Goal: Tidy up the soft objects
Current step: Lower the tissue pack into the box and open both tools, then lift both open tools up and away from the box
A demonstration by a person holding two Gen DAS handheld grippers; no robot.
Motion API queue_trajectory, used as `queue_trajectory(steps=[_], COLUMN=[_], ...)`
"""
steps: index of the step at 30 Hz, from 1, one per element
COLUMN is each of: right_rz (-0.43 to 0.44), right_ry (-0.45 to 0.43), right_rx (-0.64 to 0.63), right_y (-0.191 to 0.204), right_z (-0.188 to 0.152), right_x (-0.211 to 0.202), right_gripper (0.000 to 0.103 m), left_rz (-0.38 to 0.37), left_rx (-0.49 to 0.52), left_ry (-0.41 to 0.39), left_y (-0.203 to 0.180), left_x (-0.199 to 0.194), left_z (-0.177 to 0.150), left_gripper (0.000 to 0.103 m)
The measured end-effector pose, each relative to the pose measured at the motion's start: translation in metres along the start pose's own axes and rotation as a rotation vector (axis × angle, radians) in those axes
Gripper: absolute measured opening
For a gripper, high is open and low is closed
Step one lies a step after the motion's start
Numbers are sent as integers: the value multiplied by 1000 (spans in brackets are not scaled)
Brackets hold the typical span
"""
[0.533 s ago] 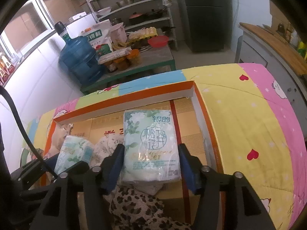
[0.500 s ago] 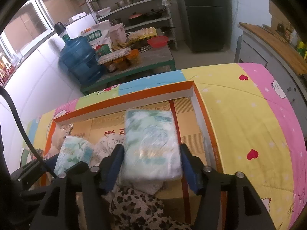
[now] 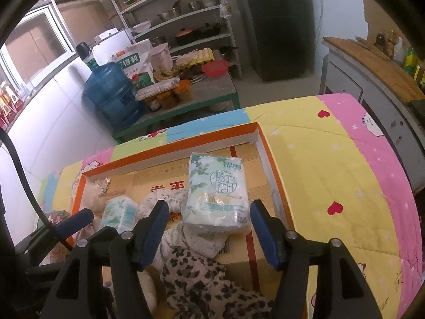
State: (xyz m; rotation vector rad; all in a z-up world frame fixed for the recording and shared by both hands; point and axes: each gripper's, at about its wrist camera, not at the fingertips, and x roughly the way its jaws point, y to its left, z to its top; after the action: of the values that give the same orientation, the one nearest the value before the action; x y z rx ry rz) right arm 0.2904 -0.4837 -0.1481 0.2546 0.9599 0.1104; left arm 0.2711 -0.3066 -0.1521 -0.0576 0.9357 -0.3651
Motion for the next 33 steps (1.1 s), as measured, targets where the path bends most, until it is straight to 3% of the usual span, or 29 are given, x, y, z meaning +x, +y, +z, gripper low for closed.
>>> queue_trajectory(steps=[20, 33], right_rz=[-24, -78], right_ry=[-79, -118], right_rx=[3, 2], right_y=[20, 48], right_z=[-15, -35], right_x=[-48, -85], right_gripper=[64, 64], left_rz=[-52, -129], left_rx=[20, 60], left_ry=[-76, -119], left_y=[-4, 11], left_x=[-52, -102], left_z=[-7, -25], left_gripper=[65, 65])
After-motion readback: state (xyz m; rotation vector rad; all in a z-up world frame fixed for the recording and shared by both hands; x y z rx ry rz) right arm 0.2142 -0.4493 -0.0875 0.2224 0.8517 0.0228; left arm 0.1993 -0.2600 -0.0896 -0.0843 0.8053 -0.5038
